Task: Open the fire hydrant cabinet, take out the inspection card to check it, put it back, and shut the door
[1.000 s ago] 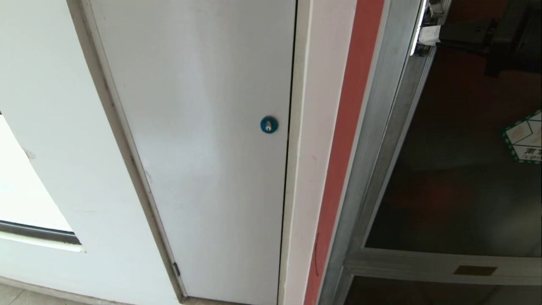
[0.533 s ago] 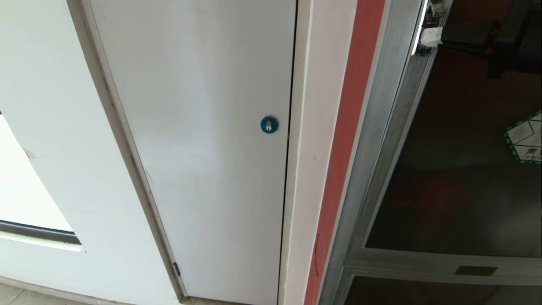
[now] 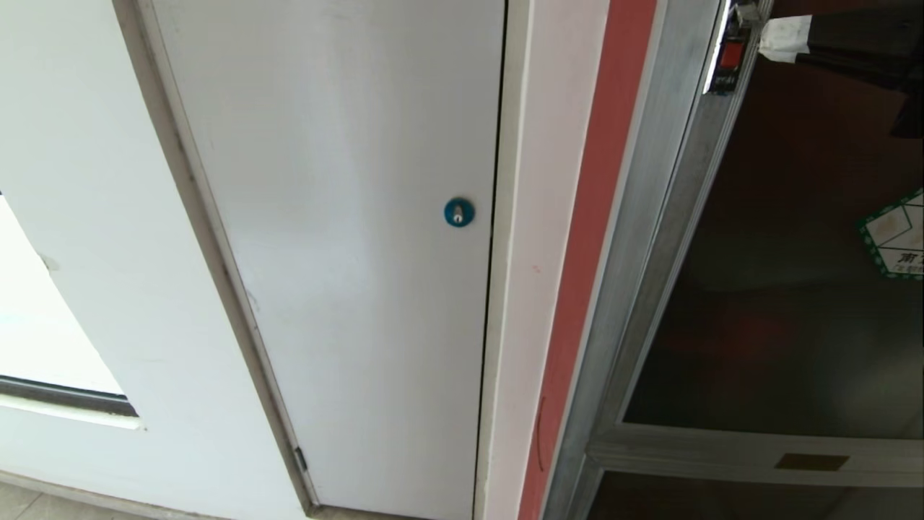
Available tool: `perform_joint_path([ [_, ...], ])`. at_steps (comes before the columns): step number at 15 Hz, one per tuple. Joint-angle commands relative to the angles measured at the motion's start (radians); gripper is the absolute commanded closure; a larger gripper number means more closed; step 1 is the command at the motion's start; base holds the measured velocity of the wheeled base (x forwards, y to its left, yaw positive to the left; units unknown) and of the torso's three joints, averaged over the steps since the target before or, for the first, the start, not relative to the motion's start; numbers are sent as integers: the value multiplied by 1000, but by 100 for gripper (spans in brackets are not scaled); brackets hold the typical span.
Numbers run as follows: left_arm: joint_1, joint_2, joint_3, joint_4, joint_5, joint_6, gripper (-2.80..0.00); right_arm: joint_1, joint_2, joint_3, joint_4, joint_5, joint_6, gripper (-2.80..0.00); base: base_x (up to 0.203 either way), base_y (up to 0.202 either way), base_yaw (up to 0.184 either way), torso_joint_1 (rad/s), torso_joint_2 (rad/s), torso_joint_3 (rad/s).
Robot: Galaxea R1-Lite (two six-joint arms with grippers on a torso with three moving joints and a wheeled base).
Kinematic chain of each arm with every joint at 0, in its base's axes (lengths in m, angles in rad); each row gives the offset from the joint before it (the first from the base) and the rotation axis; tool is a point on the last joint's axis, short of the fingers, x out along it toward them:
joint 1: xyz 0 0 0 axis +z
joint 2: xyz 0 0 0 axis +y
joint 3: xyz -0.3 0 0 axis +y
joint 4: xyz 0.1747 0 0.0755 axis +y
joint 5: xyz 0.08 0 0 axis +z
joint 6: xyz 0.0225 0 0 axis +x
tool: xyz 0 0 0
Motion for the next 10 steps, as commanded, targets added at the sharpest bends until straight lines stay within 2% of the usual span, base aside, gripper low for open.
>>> perform_joint_path([
  [1, 0, 1, 14, 0, 1, 0, 0, 111, -53, 52, -5, -171, -9, 0, 0, 0, 0, 0, 0, 0],
  [3, 0, 1, 14, 0, 0, 0, 0, 216, -75, 130, -21, -396, -60, 0, 0, 0, 0, 0, 0, 0],
  [5, 0, 1, 14, 0, 0, 0, 0, 236, -105, 217, -112, -449, -99, 0, 0, 0, 0, 0, 0, 0],
  [7, 0, 1, 14, 0, 0, 0, 0, 253, -110, 304, -175, -577, -160, 0, 0, 0, 0, 0, 0, 0],
  [9, 0, 1, 14, 0, 0, 0, 0, 282, -91, 399, -370, -732, -243, 0, 0, 0, 0, 0, 0, 0],
  [10, 0, 1, 14, 0, 0, 0, 0, 292, -80, 457, -469, -763, -312, 0, 0, 0, 0, 0, 0, 0],
])
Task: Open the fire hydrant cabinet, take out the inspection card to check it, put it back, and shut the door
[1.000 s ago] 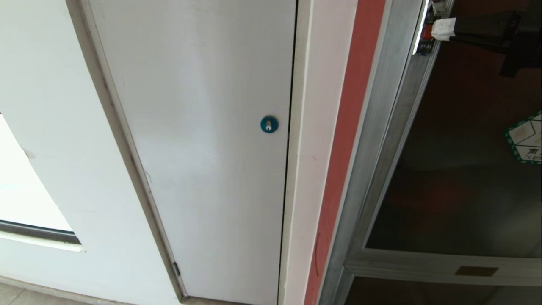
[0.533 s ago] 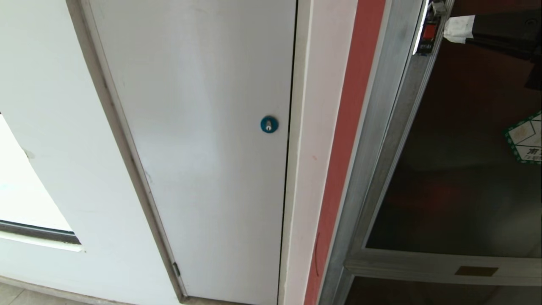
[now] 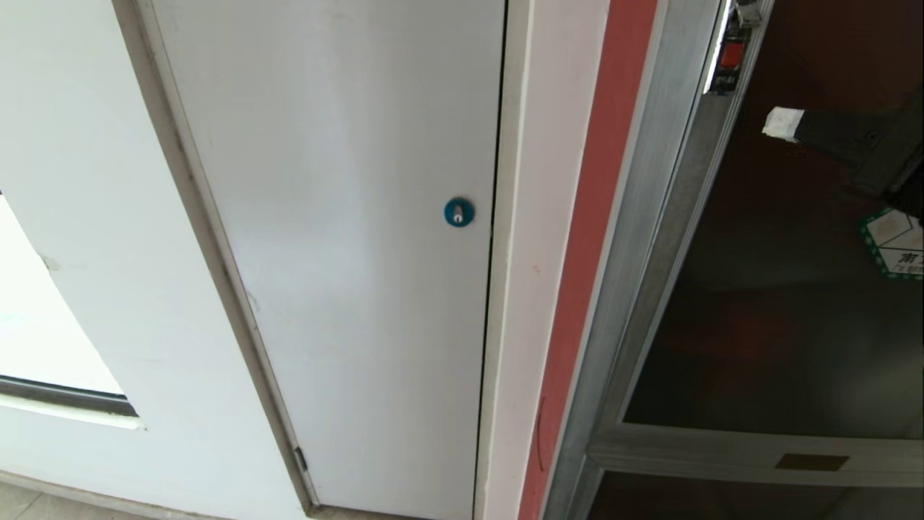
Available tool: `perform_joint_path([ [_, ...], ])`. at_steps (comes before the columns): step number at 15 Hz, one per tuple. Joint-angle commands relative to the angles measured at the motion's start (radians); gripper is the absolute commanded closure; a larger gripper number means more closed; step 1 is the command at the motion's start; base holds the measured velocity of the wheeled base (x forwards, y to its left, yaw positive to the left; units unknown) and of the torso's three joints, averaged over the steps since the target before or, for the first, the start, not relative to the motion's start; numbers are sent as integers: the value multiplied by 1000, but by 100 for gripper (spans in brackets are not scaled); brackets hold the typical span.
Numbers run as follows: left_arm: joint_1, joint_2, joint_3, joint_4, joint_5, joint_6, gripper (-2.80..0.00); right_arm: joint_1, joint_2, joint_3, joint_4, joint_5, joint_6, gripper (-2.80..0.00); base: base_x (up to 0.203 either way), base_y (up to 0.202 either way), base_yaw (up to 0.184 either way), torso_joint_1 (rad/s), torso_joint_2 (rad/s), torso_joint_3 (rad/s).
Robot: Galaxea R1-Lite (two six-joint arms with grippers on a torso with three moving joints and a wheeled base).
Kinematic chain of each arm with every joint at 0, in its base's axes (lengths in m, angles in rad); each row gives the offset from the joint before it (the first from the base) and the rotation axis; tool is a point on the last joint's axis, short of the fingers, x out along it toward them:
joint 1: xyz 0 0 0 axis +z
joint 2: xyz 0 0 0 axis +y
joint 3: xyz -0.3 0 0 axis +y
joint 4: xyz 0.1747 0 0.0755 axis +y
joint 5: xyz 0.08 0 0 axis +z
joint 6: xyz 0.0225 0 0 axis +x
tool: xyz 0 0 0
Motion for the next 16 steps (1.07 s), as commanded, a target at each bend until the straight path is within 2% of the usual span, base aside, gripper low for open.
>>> perform_joint_path([
  [1, 0, 1, 14, 0, 0, 0, 0, 27, 27, 140, -261, -72, -138, 0, 0, 0, 0, 0, 0, 0],
  [4, 0, 1, 14, 0, 2, 0, 0, 40, 126, 232, -588, -89, -335, 0, 0, 0, 0, 0, 0, 0],
  [6, 1, 1, 14, 0, 1, 0, 0, 53, 162, 242, -664, -91, -404, 0, 0, 0, 0, 0, 0, 0],
  [12, 2, 1, 14, 0, 1, 0, 0, 67, 166, 221, -715, -92, -424, 0, 0, 0, 0, 0, 0, 0],
  [13, 0, 1, 14, 0, 0, 0, 0, 67, 166, 207, -715, -92, -428, -280, 0, 0, 0, 0, 0, 0],
  [16, 0, 1, 14, 0, 1, 0, 0, 63, 171, 123, -706, -95, -437, -280, 0, 0, 0, 0, 0, 0],
])
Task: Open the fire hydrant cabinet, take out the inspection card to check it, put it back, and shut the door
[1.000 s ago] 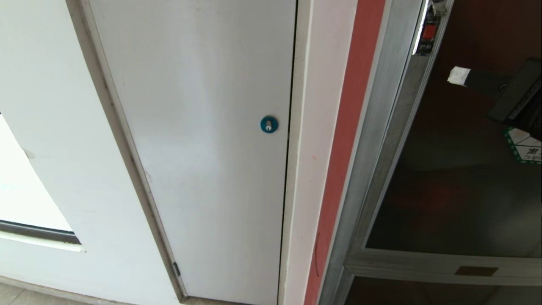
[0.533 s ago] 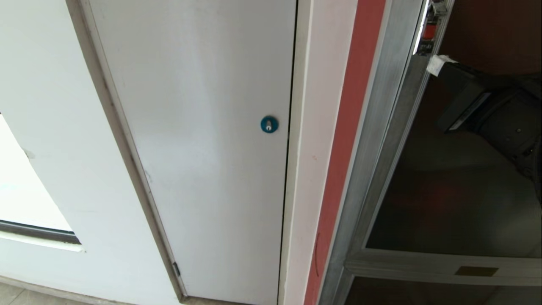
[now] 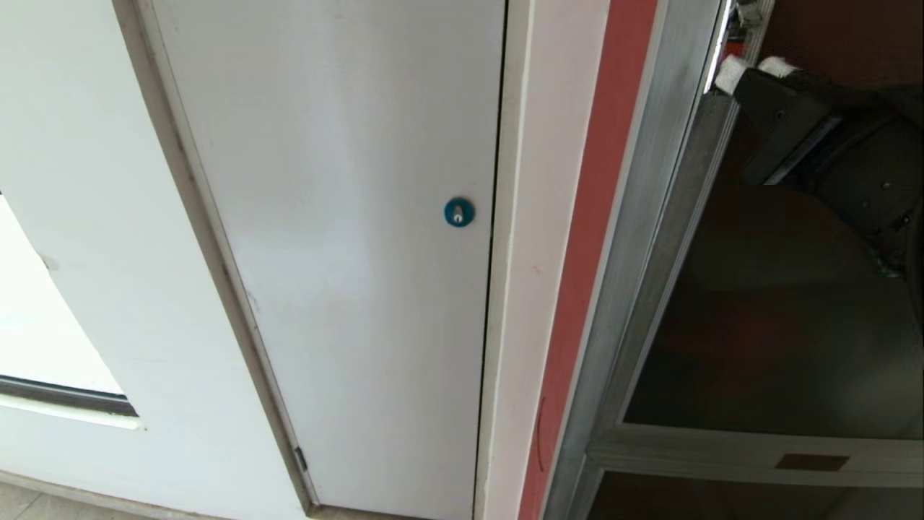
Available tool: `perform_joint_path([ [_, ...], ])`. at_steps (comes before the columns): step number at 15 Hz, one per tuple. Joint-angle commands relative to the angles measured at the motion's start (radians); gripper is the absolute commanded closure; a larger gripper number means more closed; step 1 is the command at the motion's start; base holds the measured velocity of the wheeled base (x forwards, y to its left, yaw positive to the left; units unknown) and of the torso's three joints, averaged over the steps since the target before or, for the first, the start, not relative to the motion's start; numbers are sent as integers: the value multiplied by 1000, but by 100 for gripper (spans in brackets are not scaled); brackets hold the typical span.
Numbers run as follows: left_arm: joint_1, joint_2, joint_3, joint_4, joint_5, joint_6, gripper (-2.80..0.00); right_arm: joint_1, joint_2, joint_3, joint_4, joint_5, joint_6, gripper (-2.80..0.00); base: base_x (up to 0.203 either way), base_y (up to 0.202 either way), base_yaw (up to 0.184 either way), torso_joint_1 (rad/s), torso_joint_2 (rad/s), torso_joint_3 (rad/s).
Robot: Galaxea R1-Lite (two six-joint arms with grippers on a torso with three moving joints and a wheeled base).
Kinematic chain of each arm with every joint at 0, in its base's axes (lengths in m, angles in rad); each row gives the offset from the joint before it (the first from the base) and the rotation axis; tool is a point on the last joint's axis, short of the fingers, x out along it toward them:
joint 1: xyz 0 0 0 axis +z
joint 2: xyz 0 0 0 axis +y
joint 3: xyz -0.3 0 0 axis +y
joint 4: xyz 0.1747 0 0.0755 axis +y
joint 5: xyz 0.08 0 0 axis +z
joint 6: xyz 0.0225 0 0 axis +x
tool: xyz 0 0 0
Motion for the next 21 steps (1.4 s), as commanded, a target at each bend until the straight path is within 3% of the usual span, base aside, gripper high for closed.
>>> perform_joint_path([
  [1, 0, 1, 14, 0, 1, 0, 0, -3, 17, -57, 0, -5, -7, -280, 0, 0, 0, 0, 0, 0],
  [10, -1, 1, 14, 0, 1, 0, 0, -13, 61, -143, 60, -73, -29, -280, 0, 0, 0, 0, 0, 0],
  [21, -1, 1, 14, 0, 0, 0, 0, -81, 133, -225, 63, -75, -29, -280, 0, 0, 0, 0, 0, 0],
])
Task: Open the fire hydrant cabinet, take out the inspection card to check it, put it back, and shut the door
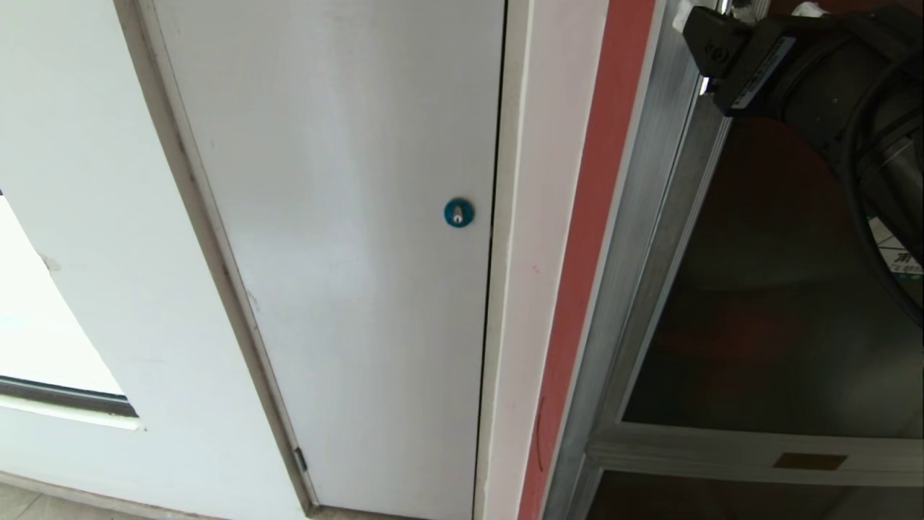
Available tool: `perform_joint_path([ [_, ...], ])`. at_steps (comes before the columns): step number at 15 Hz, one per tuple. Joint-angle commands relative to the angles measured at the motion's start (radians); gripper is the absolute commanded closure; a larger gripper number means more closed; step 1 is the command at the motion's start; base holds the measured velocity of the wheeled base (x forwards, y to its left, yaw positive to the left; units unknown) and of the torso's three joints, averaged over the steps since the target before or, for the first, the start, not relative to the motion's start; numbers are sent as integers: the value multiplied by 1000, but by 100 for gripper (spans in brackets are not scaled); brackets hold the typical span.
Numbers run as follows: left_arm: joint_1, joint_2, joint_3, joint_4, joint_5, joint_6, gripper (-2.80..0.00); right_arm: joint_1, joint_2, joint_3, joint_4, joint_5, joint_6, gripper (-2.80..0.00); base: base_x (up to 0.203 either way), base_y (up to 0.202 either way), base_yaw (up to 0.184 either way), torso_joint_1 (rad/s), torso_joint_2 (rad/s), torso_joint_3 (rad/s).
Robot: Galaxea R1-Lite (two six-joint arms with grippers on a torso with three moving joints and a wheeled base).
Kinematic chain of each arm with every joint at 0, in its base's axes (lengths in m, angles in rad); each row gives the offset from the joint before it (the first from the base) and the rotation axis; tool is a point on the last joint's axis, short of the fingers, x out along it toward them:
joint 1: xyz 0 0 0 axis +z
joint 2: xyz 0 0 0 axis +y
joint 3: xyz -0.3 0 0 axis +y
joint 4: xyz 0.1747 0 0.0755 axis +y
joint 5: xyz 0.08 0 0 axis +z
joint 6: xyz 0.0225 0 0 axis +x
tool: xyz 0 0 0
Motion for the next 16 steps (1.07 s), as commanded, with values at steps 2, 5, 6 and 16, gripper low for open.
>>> perform_joint_path([
  [2, 0, 1, 14, 0, -1, 0, 0, -13, 21, -7, -6, -3, -1, 0, 0, 0, 0, 0, 0, 0],
  [5, 0, 1, 14, 0, 0, 0, 0, -13, 21, 4, -6, -3, 0, 0, 0, 0, 0, 0, 0, 0],
  [6, 0, 1, 14, 0, 1, 0, 0, -13, 21, 7, -6, -2, 0, 0, 0, 0, 0, 0, 0, 0],
  [16, 1, 1, 14, 0, 1, 0, 0, -11, 16, 0, 2, 1, -6, 0, 0, 0, 0, 0, 0, 0],
])
